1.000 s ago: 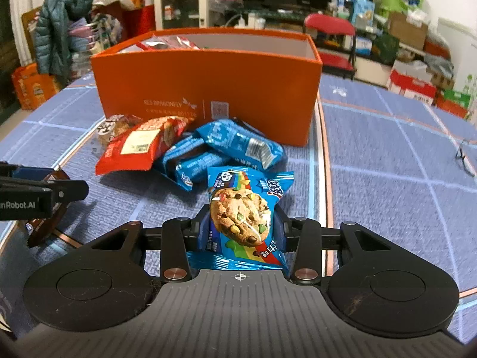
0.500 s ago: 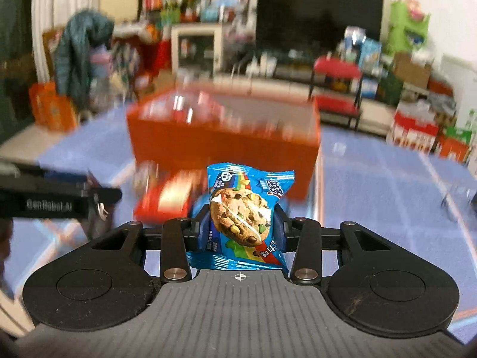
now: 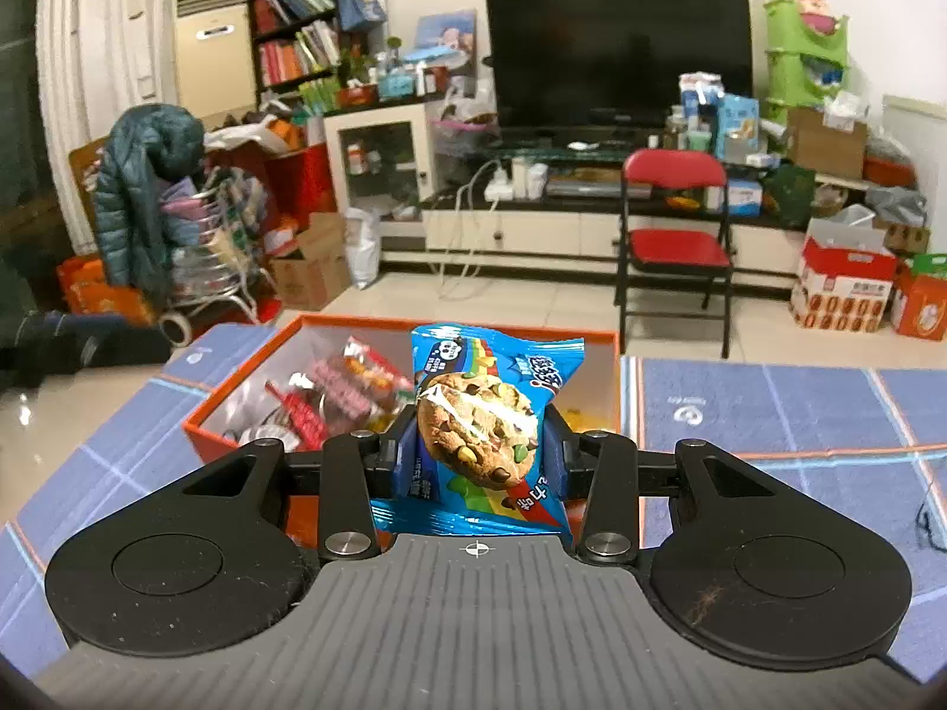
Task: Organize snacks
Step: 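Lift both packets over the orange box and open both grippers to drop them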
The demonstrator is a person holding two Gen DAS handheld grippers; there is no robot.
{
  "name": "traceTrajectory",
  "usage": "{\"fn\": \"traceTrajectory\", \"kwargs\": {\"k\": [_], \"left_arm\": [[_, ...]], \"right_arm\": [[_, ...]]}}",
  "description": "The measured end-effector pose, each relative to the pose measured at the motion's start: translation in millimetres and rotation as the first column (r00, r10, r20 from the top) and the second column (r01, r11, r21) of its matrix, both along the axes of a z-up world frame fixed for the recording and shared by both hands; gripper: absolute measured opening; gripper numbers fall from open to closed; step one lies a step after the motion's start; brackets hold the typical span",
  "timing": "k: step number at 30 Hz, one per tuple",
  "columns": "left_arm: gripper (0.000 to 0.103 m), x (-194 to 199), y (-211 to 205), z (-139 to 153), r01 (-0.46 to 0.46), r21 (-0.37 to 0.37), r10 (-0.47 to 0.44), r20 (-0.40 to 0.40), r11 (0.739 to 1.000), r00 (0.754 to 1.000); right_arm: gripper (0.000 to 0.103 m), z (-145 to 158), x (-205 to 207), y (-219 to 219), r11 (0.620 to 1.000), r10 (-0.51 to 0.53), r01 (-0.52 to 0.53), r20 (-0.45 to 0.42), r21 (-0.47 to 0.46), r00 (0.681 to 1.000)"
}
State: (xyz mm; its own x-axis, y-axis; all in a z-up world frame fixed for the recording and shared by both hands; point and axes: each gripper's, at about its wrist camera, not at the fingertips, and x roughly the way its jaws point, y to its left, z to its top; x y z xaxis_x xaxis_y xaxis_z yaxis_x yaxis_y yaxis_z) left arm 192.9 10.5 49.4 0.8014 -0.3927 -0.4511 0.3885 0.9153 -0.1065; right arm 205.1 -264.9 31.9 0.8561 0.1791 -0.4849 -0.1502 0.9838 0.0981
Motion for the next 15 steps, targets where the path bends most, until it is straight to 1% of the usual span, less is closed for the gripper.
{"fn": "traceTrajectory", "kwargs": {"k": [2,4,6,8,9,11,12,13,15], "left_arm": [[0.068,-16.7,5.5,-33.4,0.042,0.097,-0.039,-0.035,0.994,0.999],[0.068,-31.5,8.5,-65.6,0.105,0.150,-0.094,-0.076,0.983,0.993],[0.068,-43.4,8.0,-88.1,0.141,0.200,-0.124,-0.097,0.970,0.988],[0.068,-49.0,7.6,-103.4,0.202,0.213,-0.180,-0.116,0.956,0.977],[0.068,-48.2,6.0,-108.5,0.219,0.213,-0.195,-0.131,0.952,0.972],[0.068,-43.5,5.2,-115.8,0.243,0.192,-0.212,-0.167,0.951,0.963],[0.068,-40.4,5.9,-120.3,0.246,0.194,-0.211,-0.187,0.950,0.959],[0.068,-35.5,3.9,-124.1,0.249,0.195,-0.209,-0.203,0.949,0.957],[0.068,-33.5,5.6,-131.6,0.267,0.177,-0.225,-0.224,0.948,0.948]], "right_arm": [[0.025,-6.8,-1.5,-1.7,1.000,0.009,-0.009,-0.006,0.008,1.000],[0.025,-11.9,-2.4,-2.5,1.000,0.014,-0.014,-0.009,0.012,1.000],[0.025,-13.8,-3.6,-2.0,1.000,0.019,-0.019,-0.005,0.015,1.000],[0.025,-12.7,-4.3,-0.6,1.000,0.027,-0.027,-0.001,0.015,1.000],[0.025,-12.2,-5.0,0.6,0.999,0.031,-0.031,0.004,0.014,1.000],[0.025,-9.9,-7.0,2.1,0.999,0.038,-0.038,0.013,0.012,0.999],[0.025,-7.6,-7.8,3.5,0.999,0.041,-0.041,0.018,0.014,0.999],[0.025,-6.4,-8.8,4.8,0.999,0.045,-0.046,0.022,0.015,0.999],[0.025,-4.3,-9.8,7.1,0.999,0.052,-0.052,0.029,0.011,0.998]]}}
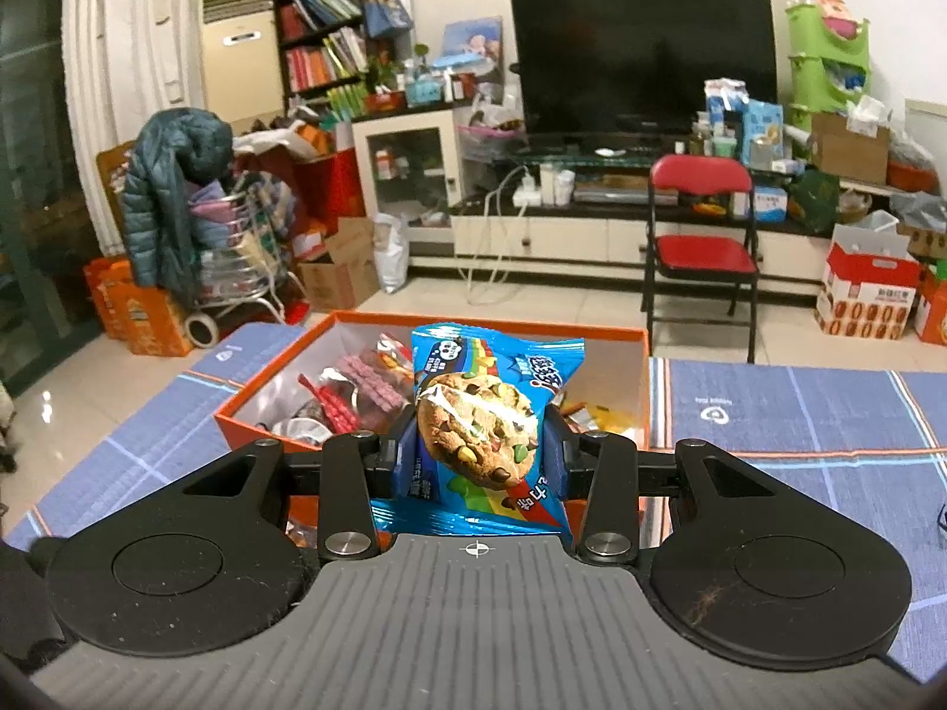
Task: Organize snacks
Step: 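Lift both packets over the orange box and open both grippers to drop them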
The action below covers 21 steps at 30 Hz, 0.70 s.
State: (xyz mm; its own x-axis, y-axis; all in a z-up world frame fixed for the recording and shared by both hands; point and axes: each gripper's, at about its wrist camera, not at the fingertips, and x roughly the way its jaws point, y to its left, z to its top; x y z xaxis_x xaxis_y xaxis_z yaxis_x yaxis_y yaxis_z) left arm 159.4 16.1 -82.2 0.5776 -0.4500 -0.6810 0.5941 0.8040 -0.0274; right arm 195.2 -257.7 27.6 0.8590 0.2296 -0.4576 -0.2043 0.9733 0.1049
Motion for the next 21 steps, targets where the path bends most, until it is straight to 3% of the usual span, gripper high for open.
{"fn": "traceTrajectory", "kwargs": {"k": [1,3,6,10,16,21], "left_arm": [[0.066,-0.5,-0.2,-1.9,-0.002,0.001,0.002,0.000,1.000,1.000],[0.051,0.0,-1.5,-4.8,-0.020,0.019,0.020,-0.001,1.000,1.000],[0.051,1.0,2.0,-2.1,-0.053,0.011,0.053,-0.029,0.999,0.998],[0.051,-7.2,3.9,13.2,-0.080,0.030,0.080,0.026,0.996,0.996],[0.051,-11.2,10.0,67.4,-0.149,-0.053,0.155,0.122,0.987,0.980],[0.051,35.9,-4.7,121.1,-0.211,-0.147,0.233,0.150,0.966,0.961]], "right_arm": [[0.025,0.9,-0.7,0.8,1.000,0.003,-0.003,0.003,-0.004,1.000],[0.025,0.9,-0.8,2.3,1.000,0.008,-0.008,0.004,-0.011,1.000],[0.025,0.7,-0.1,2.4,1.000,0.008,-0.008,-0.001,-0.006,1.000],[0.025,3.8,-0.6,2.4,1.000,0.006,-0.006,0.006,-0.015,1.000],[0.025,15.2,0.9,0.8,0.999,-0.009,0.010,0.031,-0.049,0.999],[0.025,28.6,21.6,-4.5,0.999,-0.032,0.033,0.028,-0.043,0.999]]}}
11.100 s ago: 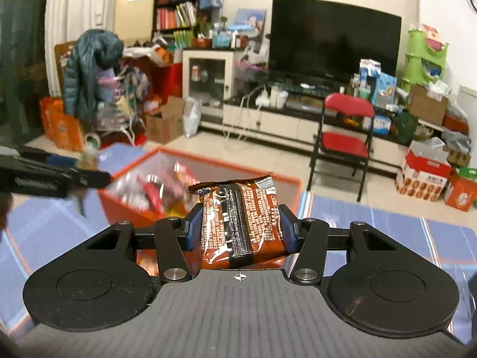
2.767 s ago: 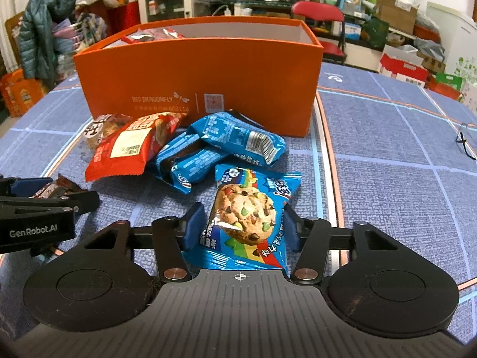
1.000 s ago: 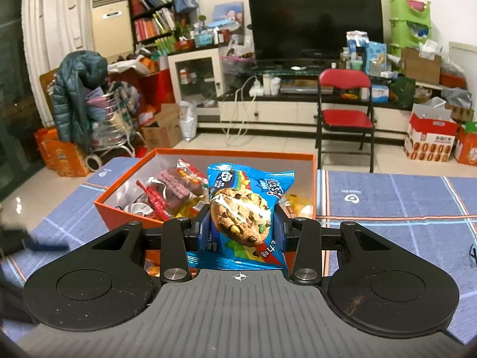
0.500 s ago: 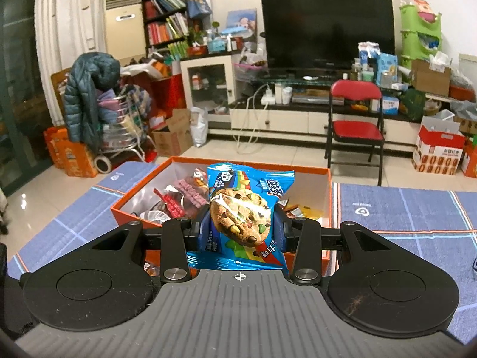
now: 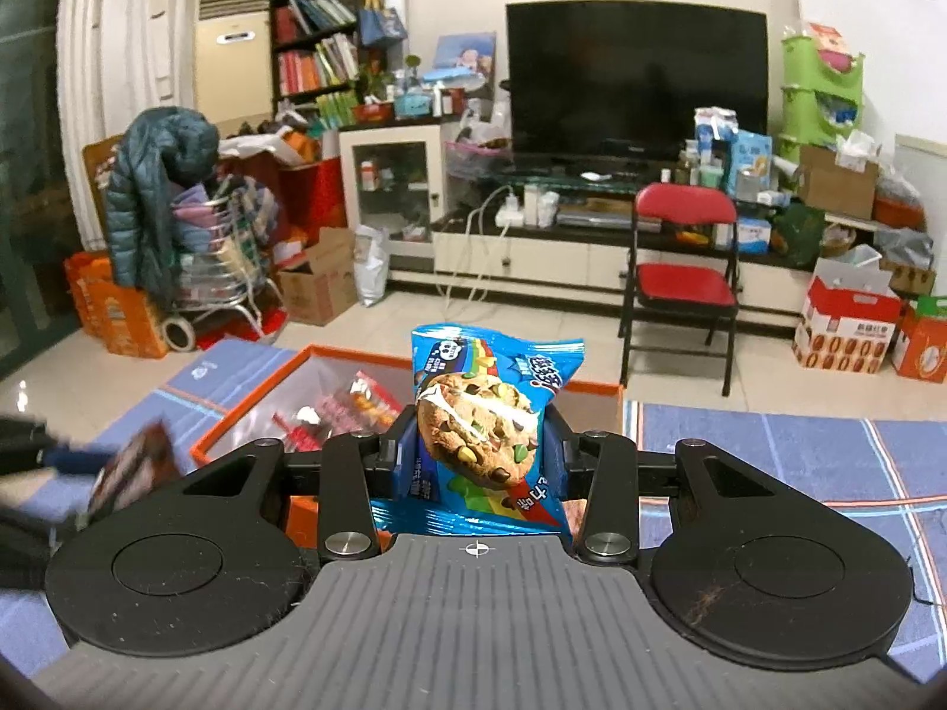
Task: Organize snacks
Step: 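Lift both packets over the orange box and open both grippers to drop them, then move both grippers back down to the remaining blue packets beside the box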
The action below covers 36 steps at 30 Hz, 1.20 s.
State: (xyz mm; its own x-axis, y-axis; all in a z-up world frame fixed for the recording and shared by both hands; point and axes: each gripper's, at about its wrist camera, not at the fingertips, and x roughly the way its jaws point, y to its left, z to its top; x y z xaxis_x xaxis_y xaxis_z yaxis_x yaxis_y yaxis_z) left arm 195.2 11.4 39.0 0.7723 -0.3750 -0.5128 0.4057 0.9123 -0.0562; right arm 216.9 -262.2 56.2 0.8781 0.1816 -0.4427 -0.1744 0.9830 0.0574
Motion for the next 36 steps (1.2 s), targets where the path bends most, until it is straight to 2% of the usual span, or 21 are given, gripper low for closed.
{"fn": "traceTrajectory", "kwargs": {"k": [3,6,7,9,10,11,12,13,15,19,22,24,27,30,32,34,36], "left_arm": [[0.051,42.1,-23.3,16.5,-0.035,-0.023,0.035,0.012,0.999,0.999],[0.051,84.8,-49.2,13.3,-0.052,-0.024,0.051,-0.018,0.998,0.999],[0.057,95.3,-56.5,7.3,-0.047,-0.011,0.046,-0.030,0.999,0.998],[0.074,101.5,-63.4,-0.6,-0.100,0.027,0.100,-0.010,0.995,0.995],[0.074,96.7,-62.8,-0.2,-0.134,0.035,0.134,0.010,0.990,0.991],[0.076,89.3,-59.4,3.4,-0.141,0.015,0.141,0.024,0.990,0.990],[0.083,77.3,-52.9,7.9,-0.131,-0.022,0.131,0.040,0.991,0.991],[0.100,66.8,-46.3,11.3,-0.132,-0.038,0.134,0.058,0.991,0.989],[0.102,40.5,-33.2,14.2,-0.170,-0.042,0.174,0.106,0.984,0.979],[0.102,-5.1,-2.3,-5.5,-0.225,-0.018,0.226,0.102,0.974,0.969],[0.102,-18.5,12.6,-37.6,-0.294,0.011,0.294,0.040,0.956,0.955],[0.102,-21.4,19.1,-62.1,-0.339,0.036,0.339,-0.002,0.940,0.941],[0.102,-20.1,26.1,-93.0,-0.385,0.073,0.390,-0.059,0.920,0.919],[0.102,-19.1,23.0,-106.4,-0.364,0.105,0.372,-0.062,0.925,0.926],[0.102,-19.8,18.8,-111.0,-0.352,0.103,0.359,-0.062,0.930,0.931],[0.102,-12.5,17.4,-114.5,-0.373,0.086,0.380,-0.081,0.924,0.922],[0.102,-0.9,12.8,-114.3,-0.387,0.062,0.391,-0.102,0.920,0.915]], "right_arm": [[0.025,7.3,15.1,0.7,1.000,-0.011,0.011,0.005,0.001,1.000],[0.025,7.7,37.1,2.0,1.000,-0.028,0.028,-0.006,-0.011,1.000],[0.026,4.9,47.5,2.3,0.999,-0.037,0.037,-0.025,-0.019,0.999],[0.035,-2.1,63.9,0.6,0.999,-0.036,0.035,-0.090,-0.008,0.995],[0.046,-2.8,64.6,-1.5,0.999,-0.044,0.045,-0.094,-0.001,0.995],[0.050,-0.9,59.4,-4.2,0.998,-0.058,0.058,-0.070,0.001,0.996],[0.051,1.8,51.9,-7.0,0.998,-0.061,0.062,-0.041,0.005,0.997],[0.054,4.7,40.9,-10.4,0.998,-0.061,0.061,-0.008,0.010,0.998],[0.055,5.9,15.3,-15.3,0.999,-0.045,0.045,0.039,0.010,0.998],[0.055,-20.7,-36.5,-19.9,0.998,0.052,-0.049,0.068,-0.044,0.996],[0.055,-60.5,-58.1,-13.4,0.990,0.065,-0.064,0.007,-0.124,0.998],[0.054,-84.3,-62.6,-8.6,0.988,0.064,-0.070,-0.047,-0.141,0.997],[0.050,-108.7,-68.2,5.8,0.965,0.066,-0.078,-0.058,-0.251,0.996],[0.048,-120.1,-74.0,17.9,0.915,0.104,-0.109,-0.035,-0.389,0.994],[0.048,-122.2,-75.3,15.8,0.925,0.109,-0.117,-0.040,-0.361,0.993],[0.048,-122.7,-74.1,10.6,0.948,0.095,-0.106,-0.051,-0.300,0.994],[0.048,-126.6,-75.2,9.3,0.947,0.091,-0.102,-0.051,-0.304,0.995]]}}
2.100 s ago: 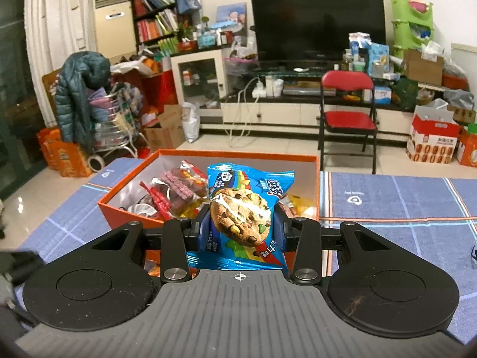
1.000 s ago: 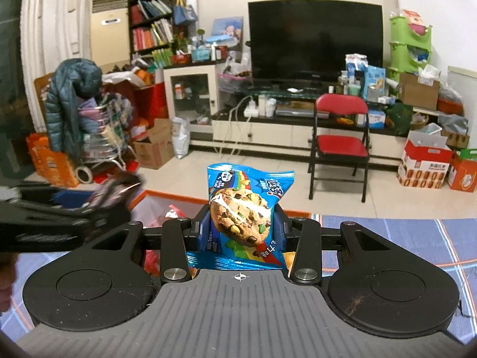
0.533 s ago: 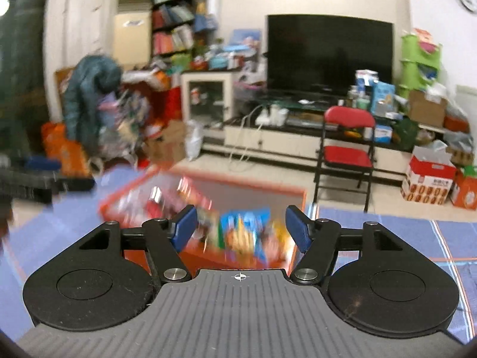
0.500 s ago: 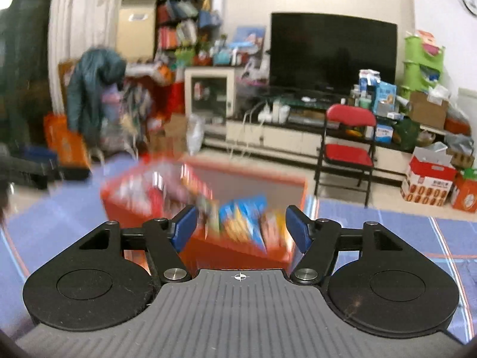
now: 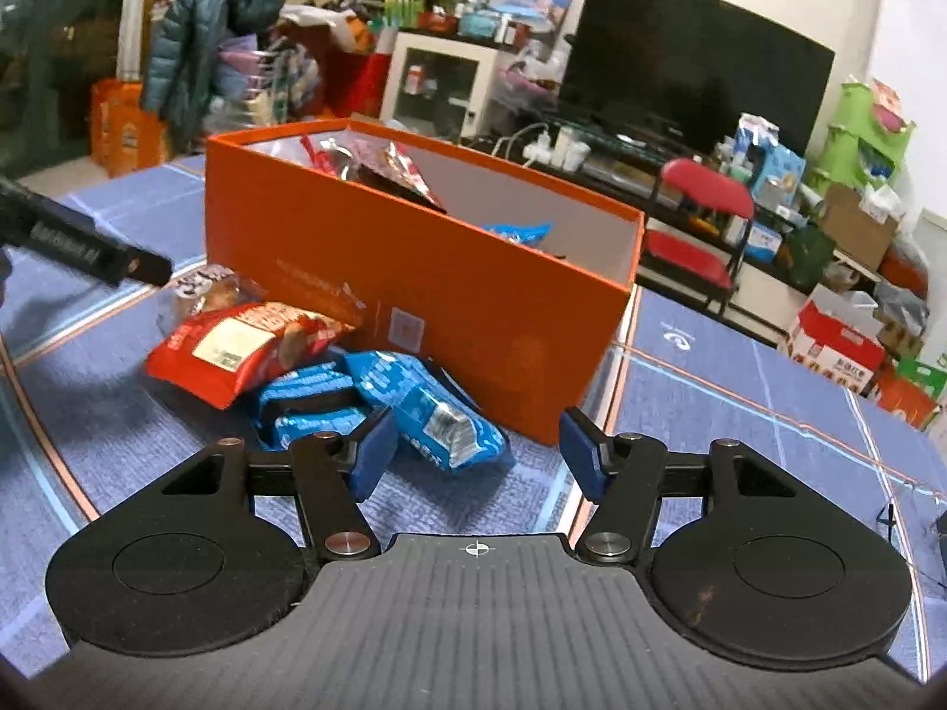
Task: Organize snacks
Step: 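Move both grippers back down to the remaining blue packets beside the box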
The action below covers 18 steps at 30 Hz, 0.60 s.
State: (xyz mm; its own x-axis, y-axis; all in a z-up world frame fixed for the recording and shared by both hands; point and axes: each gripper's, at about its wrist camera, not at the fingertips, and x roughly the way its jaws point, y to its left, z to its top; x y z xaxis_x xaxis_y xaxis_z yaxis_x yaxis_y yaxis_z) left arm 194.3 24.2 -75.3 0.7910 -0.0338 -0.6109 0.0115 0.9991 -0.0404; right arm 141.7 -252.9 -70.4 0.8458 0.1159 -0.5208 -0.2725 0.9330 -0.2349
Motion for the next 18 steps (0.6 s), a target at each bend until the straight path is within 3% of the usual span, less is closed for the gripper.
{"fn": "traceTrajectory", "kwargs": {"k": [5,7,8,15,18], "left_arm": [[0.101,21.2,-16.2,-3.8,0.082,-0.025,-0.082,-0.016,0.996,0.996],[0.083,31.5,-22.0,-11.7,0.098,-0.040,-0.101,-0.058,0.994,0.993],[0.082,35.9,-24.4,-15.7,0.097,-0.049,-0.100,-0.072,0.994,0.992],[0.084,51.7,-25.9,-21.4,0.084,-0.060,-0.089,-0.095,0.995,0.992],[0.098,53.5,-22.9,-25.5,0.052,-0.012,-0.053,-0.094,0.999,0.994]], "right_arm": [[0.048,2.0,3.4,-3.6,0.999,0.014,-0.013,-0.003,0.033,1.000],[0.048,0.7,8.0,-3.2,1.000,0.018,-0.018,-0.006,0.025,1.000],[0.048,0.6,9.5,-3.4,1.000,0.017,-0.016,-0.008,0.026,1.000],[0.048,3.5,7.2,-8.3,0.998,0.016,-0.015,-0.013,0.060,1.000],[0.048,9.2,5.2,-7.3,0.997,0.019,-0.018,-0.004,0.077,1.000]]}}
